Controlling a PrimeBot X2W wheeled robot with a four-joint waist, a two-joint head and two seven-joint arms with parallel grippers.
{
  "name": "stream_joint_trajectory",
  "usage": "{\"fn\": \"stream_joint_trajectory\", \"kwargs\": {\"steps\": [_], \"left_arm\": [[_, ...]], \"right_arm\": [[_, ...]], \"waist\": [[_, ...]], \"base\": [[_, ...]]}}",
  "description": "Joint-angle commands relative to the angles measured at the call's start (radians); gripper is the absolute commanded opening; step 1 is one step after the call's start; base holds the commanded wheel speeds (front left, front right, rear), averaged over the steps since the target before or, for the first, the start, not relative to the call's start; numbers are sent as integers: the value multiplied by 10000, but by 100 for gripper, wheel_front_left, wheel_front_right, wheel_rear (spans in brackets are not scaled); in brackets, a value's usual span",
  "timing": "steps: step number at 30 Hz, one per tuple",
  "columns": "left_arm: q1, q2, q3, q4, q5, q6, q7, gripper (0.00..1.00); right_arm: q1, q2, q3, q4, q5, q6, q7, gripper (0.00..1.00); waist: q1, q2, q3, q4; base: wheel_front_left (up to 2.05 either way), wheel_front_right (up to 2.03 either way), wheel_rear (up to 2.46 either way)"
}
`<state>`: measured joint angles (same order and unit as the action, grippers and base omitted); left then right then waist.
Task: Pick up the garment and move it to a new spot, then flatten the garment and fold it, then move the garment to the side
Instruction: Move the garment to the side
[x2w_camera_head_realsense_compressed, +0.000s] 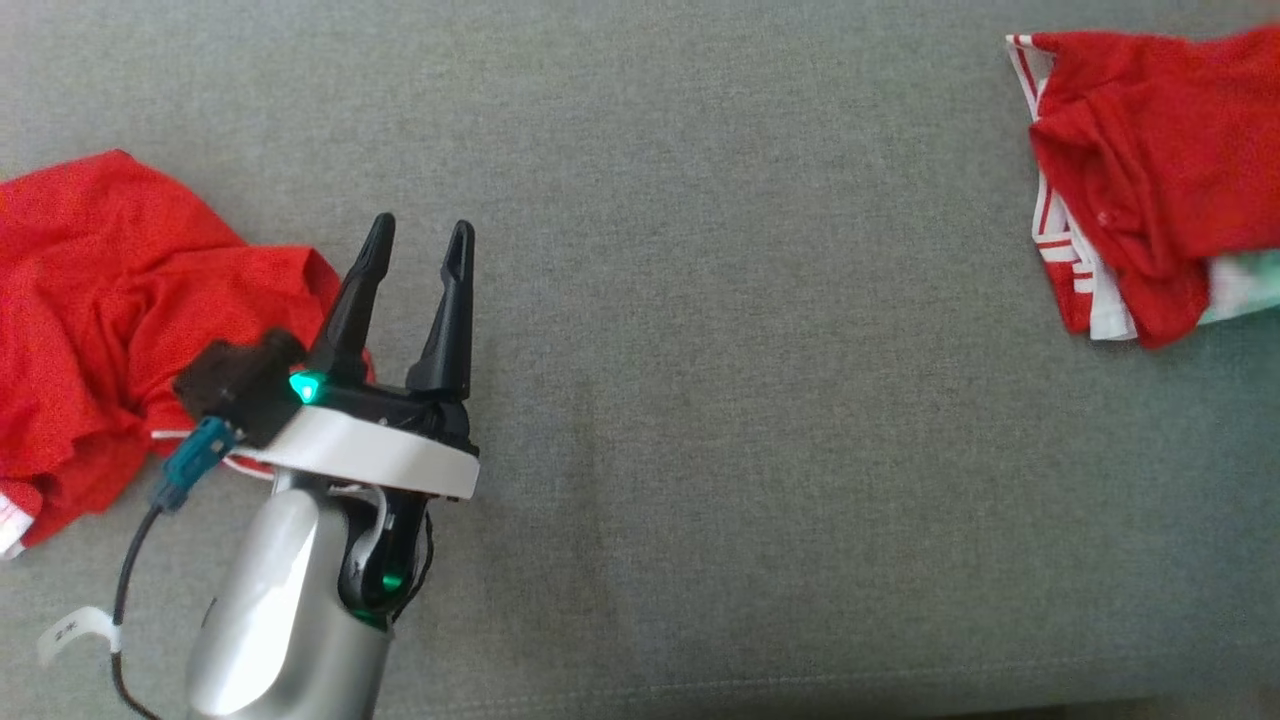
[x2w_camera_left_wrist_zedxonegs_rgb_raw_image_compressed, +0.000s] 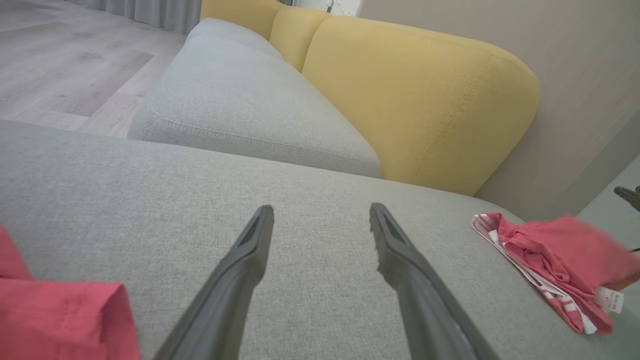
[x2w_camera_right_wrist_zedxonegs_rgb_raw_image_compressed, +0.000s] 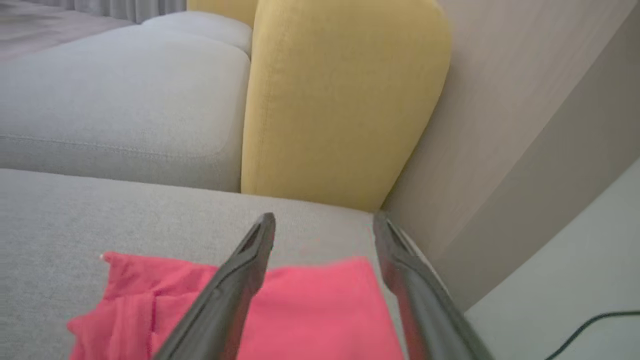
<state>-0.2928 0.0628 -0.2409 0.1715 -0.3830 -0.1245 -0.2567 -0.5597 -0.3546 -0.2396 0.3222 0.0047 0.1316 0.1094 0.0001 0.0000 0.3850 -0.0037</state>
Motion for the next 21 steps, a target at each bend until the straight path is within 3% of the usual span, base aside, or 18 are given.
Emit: {"fn": "stream_joint_trajectory", "kwargs": {"steps": [1, 13, 21], "left_arm": [[-237, 167, 306, -229, -42, -61, -51, 100], [433, -3, 659, 18, 108, -61, -51, 100], [1209, -105, 882, 113, 24, -61, -51, 100]], "right_arm": [[110, -146, 183, -548, -108, -9, -168, 100], [502, 1443, 1733, -1500, 336, -9, -892, 100], [1925, 2572, 2719, -1440, 702, -9, -1917, 100]], "waist": [[-1, 0, -116, 35], [-1, 0, -1908, 220], [-1, 0, -3053, 450]], "base": [[0, 0, 0], [0, 0, 0], [0, 0, 0]]}}
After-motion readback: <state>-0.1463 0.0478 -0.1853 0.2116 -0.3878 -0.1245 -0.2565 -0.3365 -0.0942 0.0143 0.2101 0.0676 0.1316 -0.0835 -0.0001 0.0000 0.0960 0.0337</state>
